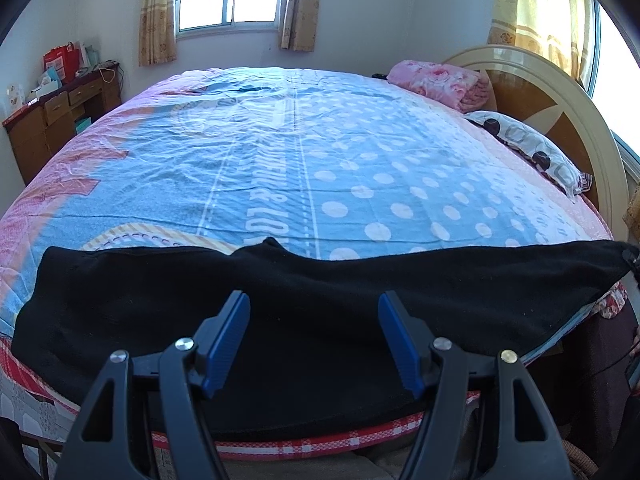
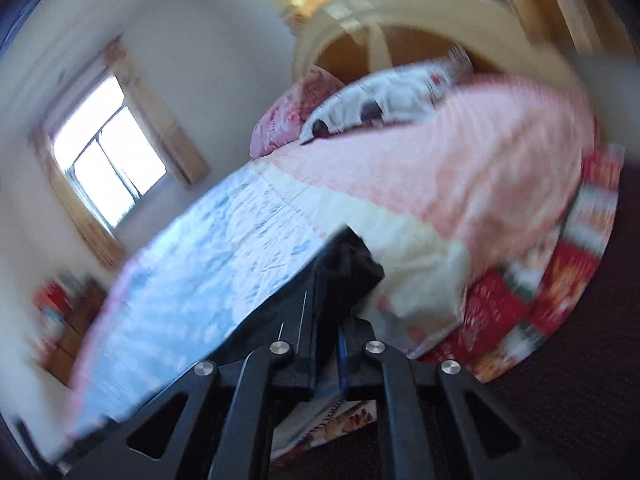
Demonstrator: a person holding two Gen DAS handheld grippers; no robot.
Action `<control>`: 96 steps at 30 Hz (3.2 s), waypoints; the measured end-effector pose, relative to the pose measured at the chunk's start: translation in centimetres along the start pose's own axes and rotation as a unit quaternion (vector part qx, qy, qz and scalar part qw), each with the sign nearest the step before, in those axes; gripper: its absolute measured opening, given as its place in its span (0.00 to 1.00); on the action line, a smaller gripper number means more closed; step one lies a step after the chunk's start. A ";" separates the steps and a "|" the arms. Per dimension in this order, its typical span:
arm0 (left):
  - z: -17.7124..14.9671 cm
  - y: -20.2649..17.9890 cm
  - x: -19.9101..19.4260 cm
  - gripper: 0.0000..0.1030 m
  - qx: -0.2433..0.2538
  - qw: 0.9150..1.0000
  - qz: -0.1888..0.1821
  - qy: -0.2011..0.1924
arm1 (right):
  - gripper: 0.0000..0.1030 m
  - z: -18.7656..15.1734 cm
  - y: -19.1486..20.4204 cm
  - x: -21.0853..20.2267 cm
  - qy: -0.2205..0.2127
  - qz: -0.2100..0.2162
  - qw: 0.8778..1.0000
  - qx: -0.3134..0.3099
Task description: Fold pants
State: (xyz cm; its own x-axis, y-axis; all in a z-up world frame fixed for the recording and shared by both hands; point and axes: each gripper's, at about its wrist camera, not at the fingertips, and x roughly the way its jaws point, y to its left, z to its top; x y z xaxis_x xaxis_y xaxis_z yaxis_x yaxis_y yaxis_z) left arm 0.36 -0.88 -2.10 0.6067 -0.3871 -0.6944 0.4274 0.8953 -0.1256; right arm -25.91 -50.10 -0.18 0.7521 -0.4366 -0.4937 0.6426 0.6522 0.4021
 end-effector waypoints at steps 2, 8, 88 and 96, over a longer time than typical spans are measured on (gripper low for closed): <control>-0.1 -0.1 0.0 0.67 0.002 1.000 -0.001 0.000 | 0.07 0.4 2.8 -1.3 -0.024 0.000 0.998 -0.056; -0.4 -0.2 -0.3 0.67 0.011 1.000 -0.002 -0.004 | 0.07 4.0 4.0 -1.4 -0.075 0.118 0.988 -0.071; 0.3 -7.0 10.3 0.12 -0.082 0.974 -0.185 0.105 | 0.54 -6.7 14.9 8.2 0.048 0.109 0.980 -0.161; 1.0 -6.1 7.5 0.13 -0.059 0.991 -0.108 0.044 | 0.54 -7.8 17.3 7.0 0.031 0.125 0.967 -0.221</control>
State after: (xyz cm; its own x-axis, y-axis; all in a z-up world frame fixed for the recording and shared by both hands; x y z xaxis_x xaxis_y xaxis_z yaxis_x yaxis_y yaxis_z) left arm 2.99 -9.46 -5.84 0.4463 -0.5562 -0.7010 0.4566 0.8153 -0.3561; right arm -10.66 -37.04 -2.65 0.8574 -0.2015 -0.4736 0.3056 0.9398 0.1532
